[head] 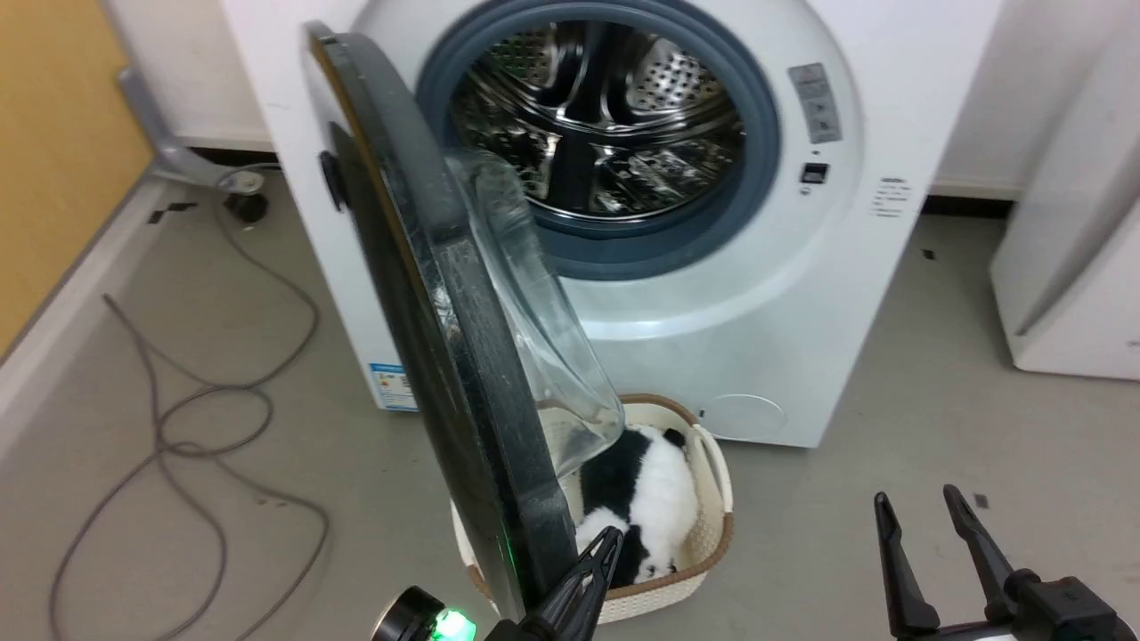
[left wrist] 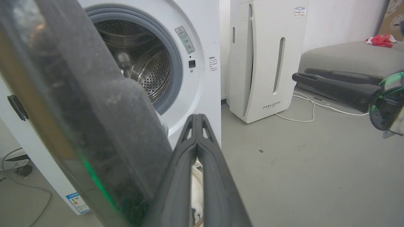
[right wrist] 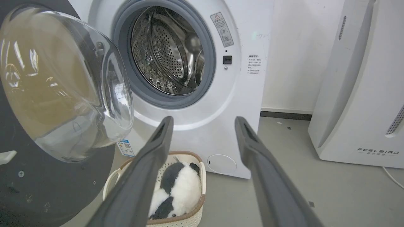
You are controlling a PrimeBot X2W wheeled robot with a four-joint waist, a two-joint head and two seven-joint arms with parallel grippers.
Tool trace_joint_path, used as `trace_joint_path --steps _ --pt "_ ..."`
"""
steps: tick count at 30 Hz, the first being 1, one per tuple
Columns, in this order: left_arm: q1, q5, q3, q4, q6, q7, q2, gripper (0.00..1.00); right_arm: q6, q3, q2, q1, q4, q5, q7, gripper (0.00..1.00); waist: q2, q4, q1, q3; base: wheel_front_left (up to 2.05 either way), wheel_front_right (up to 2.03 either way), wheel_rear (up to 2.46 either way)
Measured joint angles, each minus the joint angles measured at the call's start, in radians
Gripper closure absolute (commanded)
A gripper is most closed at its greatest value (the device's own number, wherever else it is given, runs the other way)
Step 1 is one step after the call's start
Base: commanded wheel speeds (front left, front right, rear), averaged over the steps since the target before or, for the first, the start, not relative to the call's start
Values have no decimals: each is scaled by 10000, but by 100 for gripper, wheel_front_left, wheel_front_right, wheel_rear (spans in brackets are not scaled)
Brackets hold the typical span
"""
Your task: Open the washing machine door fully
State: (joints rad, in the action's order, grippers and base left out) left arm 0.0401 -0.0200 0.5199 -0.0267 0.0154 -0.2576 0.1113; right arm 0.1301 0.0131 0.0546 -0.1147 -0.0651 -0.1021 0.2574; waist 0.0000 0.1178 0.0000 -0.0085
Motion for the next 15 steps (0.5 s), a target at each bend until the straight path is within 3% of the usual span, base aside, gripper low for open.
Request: trace_joint_path --steps 15 --pt "503 -161 -211 571 370 -35 353 100 0 -173 -8 0 -75 -155 2 0 0 1569 0 -71 0 0 0"
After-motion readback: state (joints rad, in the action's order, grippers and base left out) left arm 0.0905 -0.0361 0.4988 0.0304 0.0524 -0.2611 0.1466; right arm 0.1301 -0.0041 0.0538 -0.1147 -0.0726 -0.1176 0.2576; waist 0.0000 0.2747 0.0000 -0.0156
